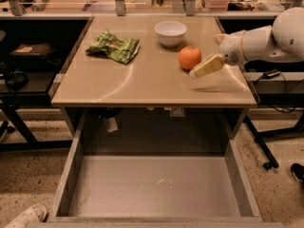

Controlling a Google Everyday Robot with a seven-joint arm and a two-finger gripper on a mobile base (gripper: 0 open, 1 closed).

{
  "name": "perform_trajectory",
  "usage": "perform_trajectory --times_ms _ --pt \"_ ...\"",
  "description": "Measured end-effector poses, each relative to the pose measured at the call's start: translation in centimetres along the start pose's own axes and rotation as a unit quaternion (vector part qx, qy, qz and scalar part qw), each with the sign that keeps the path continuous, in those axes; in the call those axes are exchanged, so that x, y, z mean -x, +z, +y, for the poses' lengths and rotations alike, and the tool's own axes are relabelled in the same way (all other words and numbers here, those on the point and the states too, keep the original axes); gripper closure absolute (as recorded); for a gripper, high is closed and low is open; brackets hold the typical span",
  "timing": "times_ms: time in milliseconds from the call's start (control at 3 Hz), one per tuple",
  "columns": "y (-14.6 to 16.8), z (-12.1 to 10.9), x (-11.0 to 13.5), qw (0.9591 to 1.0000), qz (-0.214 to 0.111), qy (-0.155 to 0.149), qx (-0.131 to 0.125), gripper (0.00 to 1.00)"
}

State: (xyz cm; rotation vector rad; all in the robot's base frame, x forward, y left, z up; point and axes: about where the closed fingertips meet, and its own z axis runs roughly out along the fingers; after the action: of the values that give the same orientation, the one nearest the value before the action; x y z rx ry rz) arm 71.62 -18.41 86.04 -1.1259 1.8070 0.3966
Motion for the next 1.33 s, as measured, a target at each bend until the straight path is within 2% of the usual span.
perform_trajectory --times_ms 667,1000,1333 --pt "3.4 0.6 0.8 0.9972 -0.032 0.038 0.056 0.0" --pt "3.4 0.6 0.8 0.9971 -0.033 0.038 0.057 0.18" --pt "3.4 0.6 0.8 0.9971 -0.033 0.038 0.057 0.42"
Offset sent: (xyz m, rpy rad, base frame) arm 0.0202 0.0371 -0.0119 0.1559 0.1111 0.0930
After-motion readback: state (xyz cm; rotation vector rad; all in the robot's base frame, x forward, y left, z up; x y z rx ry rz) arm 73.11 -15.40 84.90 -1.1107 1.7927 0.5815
